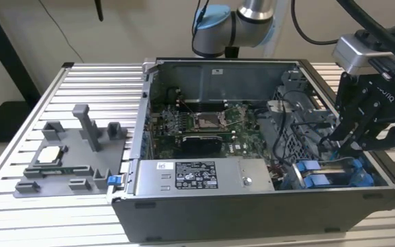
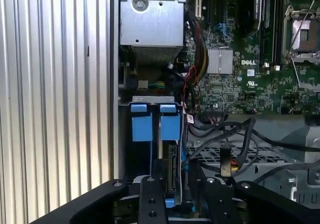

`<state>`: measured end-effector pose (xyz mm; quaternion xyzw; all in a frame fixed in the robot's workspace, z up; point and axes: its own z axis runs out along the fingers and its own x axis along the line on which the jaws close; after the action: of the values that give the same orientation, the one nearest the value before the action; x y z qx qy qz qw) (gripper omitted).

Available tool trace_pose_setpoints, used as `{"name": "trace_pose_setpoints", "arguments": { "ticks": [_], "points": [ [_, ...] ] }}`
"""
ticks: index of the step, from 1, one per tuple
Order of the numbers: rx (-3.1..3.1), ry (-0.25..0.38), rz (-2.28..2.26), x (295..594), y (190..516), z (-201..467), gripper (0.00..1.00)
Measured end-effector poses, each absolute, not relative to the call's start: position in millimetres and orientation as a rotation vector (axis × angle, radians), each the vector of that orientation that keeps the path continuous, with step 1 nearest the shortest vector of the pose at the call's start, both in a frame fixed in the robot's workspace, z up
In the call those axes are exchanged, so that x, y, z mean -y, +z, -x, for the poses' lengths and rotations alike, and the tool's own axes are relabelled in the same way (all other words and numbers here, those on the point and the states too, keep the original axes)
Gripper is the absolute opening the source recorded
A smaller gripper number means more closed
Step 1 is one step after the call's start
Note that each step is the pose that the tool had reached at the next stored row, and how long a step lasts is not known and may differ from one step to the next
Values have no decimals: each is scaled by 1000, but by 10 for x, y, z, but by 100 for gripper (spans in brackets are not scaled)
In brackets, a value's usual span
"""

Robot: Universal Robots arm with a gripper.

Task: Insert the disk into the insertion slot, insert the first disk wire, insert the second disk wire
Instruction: 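Insert the disk into the insertion slot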

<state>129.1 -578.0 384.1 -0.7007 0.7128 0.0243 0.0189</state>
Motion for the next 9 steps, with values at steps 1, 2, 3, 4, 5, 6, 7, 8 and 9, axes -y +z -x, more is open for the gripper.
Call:
{"name": "trace_pose_setpoints", "arguments": {
  "ticks": [1, 2, 3, 4, 5, 6, 7, 8, 9],
  "points": [
    [-2213, 75, 2175, 5781, 3841, -1291, 100],
    [-2213, 75, 2175, 5781, 3841, -1291, 100],
    [-2213, 75, 2175, 5781, 3841, -1291, 100],
    [-2213, 76, 2175, 5780, 3840, -1291, 100],
    [-2213, 77, 2176, 5781, 3844, -1291, 100],
    [-2213, 77, 2176, 5781, 3853, -1291, 100],
    [-2213, 77, 2175, 5780, 3867, -1291, 100],
    [-2213, 77, 2176, 5779, 3883, -1290, 100],
    [-2213, 79, 2175, 5777, 3900, -1287, 100]
  ]
}}
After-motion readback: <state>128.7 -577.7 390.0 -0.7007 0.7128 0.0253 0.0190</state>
